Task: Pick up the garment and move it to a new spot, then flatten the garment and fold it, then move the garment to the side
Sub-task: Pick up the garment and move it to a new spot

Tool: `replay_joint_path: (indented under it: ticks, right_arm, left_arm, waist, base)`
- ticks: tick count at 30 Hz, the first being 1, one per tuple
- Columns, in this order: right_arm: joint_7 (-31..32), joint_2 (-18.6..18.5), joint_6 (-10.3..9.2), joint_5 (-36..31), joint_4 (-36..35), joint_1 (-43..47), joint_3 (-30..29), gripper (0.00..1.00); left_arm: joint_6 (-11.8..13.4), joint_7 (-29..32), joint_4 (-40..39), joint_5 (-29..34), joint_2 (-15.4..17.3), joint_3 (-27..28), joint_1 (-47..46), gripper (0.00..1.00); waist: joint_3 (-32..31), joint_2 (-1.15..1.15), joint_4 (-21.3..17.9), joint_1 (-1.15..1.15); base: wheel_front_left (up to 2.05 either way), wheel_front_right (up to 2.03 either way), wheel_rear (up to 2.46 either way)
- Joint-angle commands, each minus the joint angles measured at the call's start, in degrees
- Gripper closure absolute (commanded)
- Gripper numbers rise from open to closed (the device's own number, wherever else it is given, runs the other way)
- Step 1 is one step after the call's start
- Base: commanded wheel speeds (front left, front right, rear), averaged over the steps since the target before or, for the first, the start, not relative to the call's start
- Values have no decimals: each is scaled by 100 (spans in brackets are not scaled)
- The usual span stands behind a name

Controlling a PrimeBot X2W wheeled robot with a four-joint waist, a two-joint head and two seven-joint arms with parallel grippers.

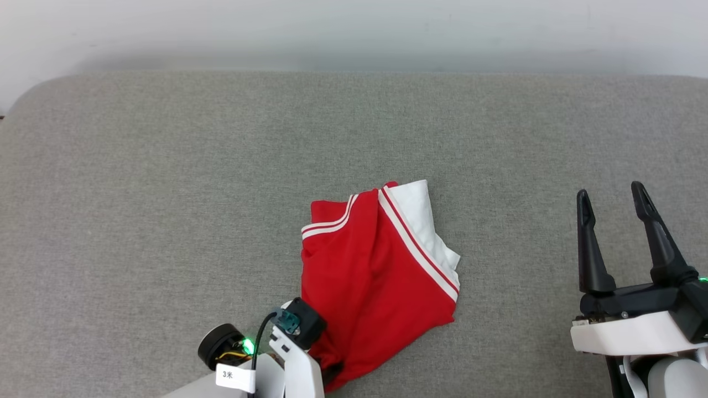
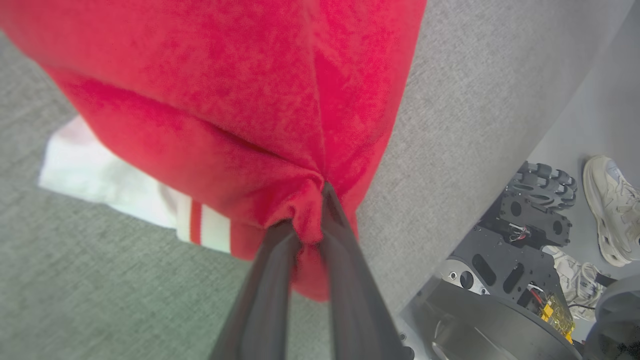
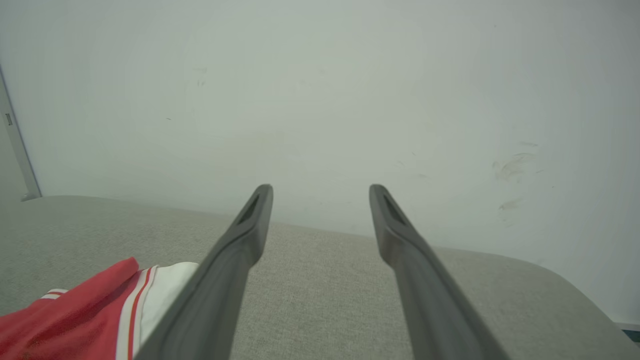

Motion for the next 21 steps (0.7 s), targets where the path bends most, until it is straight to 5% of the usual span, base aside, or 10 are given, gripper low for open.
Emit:
replay_joint_path:
  ticks: [1, 2, 16, 21]
  right_arm:
    - [-12, 15, -6, -44, 26, 50, -16, 0]
    - [-12, 15, -6, -43, 45, 79, -24, 0]
    - [-13, 14, -6, 36, 375, 383, 16, 0]
    - [-12, 14, -6, 100, 490, 485, 49, 0]
  left_arm:
    - [42, -90, 12, 41, -56, 19, 78, 60]
    - [102, -244, 2, 61, -98, 89, 83, 0]
    - [1436, -2950, -241, 664, -403, 1294, 424, 0]
    - [1973, -3398, -100, 925, -504, 1779, 739, 0]
  waist:
    - [-41, 0, 21, 0]
    - [-73, 0, 34, 0]
    - [-629, 0, 183, 0]
    - [-774, 0, 192, 0]
  base:
    - [0, 0, 0]
    - [0, 0, 0]
    - [0, 0, 0]
    - [0, 0, 0]
